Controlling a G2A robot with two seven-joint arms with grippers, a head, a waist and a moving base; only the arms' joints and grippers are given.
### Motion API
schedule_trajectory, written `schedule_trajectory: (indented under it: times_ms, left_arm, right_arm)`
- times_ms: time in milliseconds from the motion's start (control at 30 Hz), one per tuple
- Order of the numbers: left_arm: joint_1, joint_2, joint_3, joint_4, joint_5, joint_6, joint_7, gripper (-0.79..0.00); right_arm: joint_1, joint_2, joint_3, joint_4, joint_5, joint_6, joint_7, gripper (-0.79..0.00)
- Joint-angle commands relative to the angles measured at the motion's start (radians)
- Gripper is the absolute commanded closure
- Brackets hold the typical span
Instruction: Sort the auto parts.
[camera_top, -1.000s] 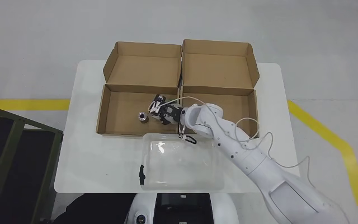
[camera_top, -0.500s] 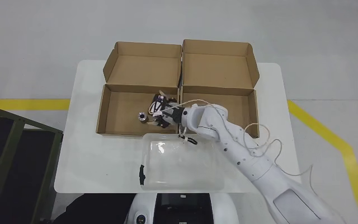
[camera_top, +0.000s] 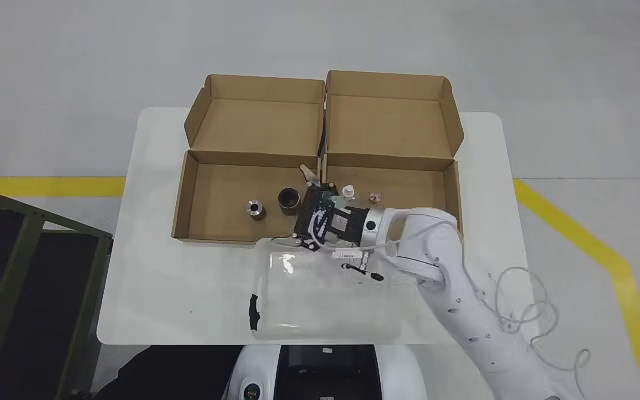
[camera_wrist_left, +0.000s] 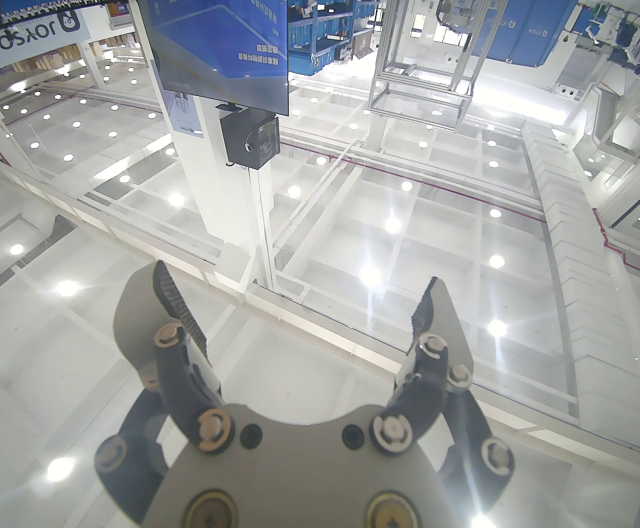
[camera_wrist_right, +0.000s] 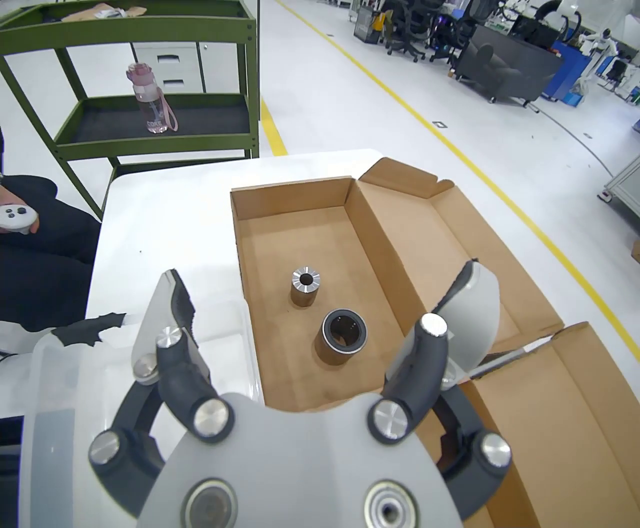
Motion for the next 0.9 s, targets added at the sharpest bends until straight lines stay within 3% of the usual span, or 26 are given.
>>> schedule_trajectory:
  times_ms: [0,467,867]
  left_arm:
    - [0.000,0.000,0.000,0.000,0.000,0.000,0.000,-0.785]
    - [0.000,0.000,0.000,0.000,0.000,0.000,0.000,-0.785]
    - [0.000,0.000,0.000,0.000,0.000,0.000,0.000,-0.785]
  right_arm:
    - [-0.036,0.011,0.051,-0.024,0.006,-0.013,-0.015,-0.785]
    - [-0.233,0.066,0.358,-0.033,0.022,-0.088,-0.220,-0.785]
    - [-0.363,0.094,0.531,0.045,-0.030,-0.095,-0.450,-0.785]
